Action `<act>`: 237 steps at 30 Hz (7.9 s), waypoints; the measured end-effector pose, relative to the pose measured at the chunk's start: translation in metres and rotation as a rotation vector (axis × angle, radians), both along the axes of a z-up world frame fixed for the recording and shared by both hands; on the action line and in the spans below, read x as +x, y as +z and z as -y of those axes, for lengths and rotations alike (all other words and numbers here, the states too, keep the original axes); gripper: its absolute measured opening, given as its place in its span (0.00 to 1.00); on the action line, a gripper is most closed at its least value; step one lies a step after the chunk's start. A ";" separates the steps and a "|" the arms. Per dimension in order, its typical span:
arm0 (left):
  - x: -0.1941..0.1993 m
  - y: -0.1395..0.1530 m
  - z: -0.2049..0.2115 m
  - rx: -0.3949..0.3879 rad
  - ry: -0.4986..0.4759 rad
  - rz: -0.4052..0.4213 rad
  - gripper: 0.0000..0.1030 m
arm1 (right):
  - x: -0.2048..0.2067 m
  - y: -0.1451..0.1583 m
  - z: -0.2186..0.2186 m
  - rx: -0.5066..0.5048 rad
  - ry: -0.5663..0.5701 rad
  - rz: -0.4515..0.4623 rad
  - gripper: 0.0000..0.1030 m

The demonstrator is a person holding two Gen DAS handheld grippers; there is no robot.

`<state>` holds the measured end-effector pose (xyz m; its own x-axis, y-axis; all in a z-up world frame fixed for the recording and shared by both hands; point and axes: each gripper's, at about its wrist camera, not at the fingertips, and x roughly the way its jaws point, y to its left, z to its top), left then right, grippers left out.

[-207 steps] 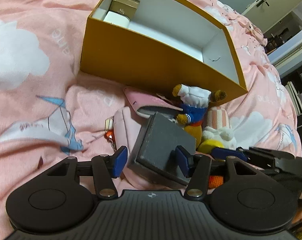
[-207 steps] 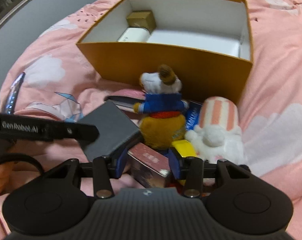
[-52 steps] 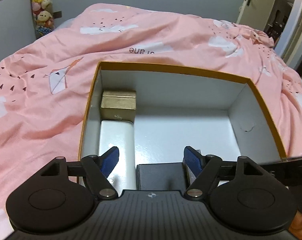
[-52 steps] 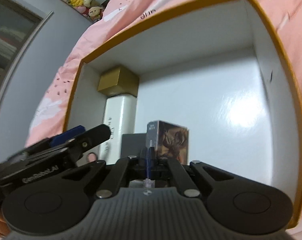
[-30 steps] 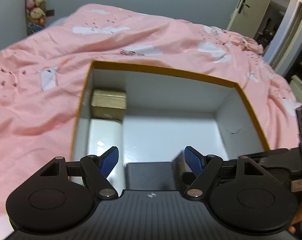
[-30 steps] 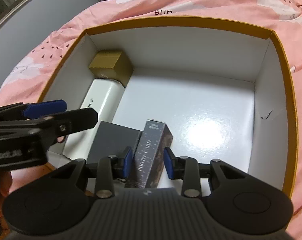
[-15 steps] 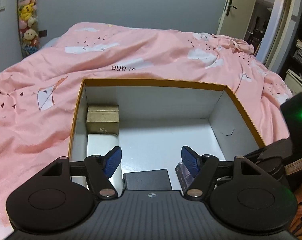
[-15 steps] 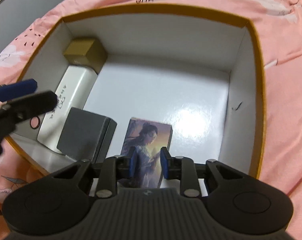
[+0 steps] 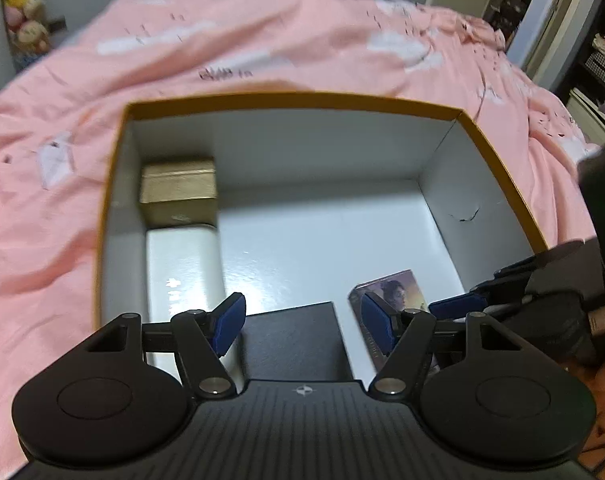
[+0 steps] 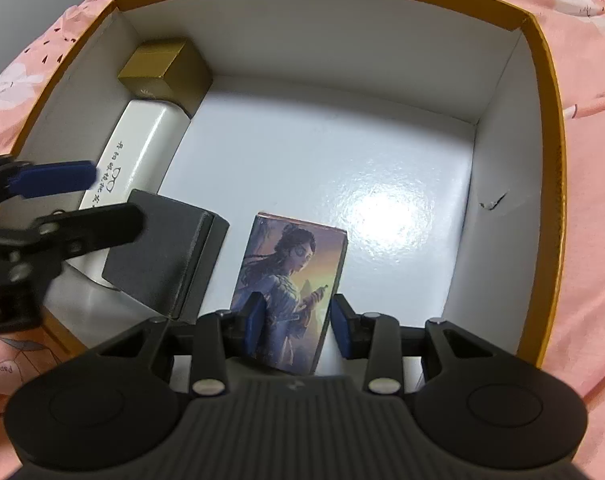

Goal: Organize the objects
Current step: 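Lower the PHOTO CARD box into the orange box with the right tool, then open the right tool and release the PHOTO CARD box beside the grey box, then move both tools out of the box toward the pink pouch and plush toys, then grasp the pink zippered pouch with the left tool while the right tool reaches beside it, then grasp the pink card wallet with the right tool while the left tool holds the pouch, then lower the pink pouch into the orange box with the left tool while the right tool carries the wallet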

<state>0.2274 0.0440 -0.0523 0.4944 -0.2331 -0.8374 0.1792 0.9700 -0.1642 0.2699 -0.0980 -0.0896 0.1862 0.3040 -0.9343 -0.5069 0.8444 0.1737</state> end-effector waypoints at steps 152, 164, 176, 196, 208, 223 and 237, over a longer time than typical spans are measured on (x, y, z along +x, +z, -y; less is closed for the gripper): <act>-0.170 -0.001 -0.024 0.015 0.161 -0.058 0.23 | -0.175 0.058 -0.003 0.268 0.297 0.278 0.10; -0.145 -0.031 -0.037 -0.073 0.234 -0.157 0.31 | -0.157 0.036 -0.010 0.247 0.278 0.252 0.10; -0.163 -0.020 -0.034 -0.064 0.230 -0.077 0.17 | -0.167 0.052 -0.001 0.224 0.320 0.345 0.19; -0.178 0.001 -0.051 0.005 0.308 -0.005 0.14 | -0.197 0.022 -0.018 -0.131 0.766 0.635 0.45; -0.178 0.000 -0.050 -0.014 0.311 0.008 0.14 | -0.192 0.012 -0.029 -0.174 0.818 0.648 0.24; -0.190 0.026 -0.049 -0.061 0.298 0.079 0.13 | -0.218 0.082 -0.008 -0.102 0.871 0.734 0.16; -0.187 0.077 -0.039 -0.078 0.236 0.217 0.13 | -0.229 0.136 0.009 -0.170 0.953 0.945 0.15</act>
<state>0.0404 0.0835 0.0246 0.7076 -0.1505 -0.6905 -0.0099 0.9749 -0.2226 0.0408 -0.1071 0.0464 0.5567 0.5687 -0.6055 -0.7687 0.0765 -0.6350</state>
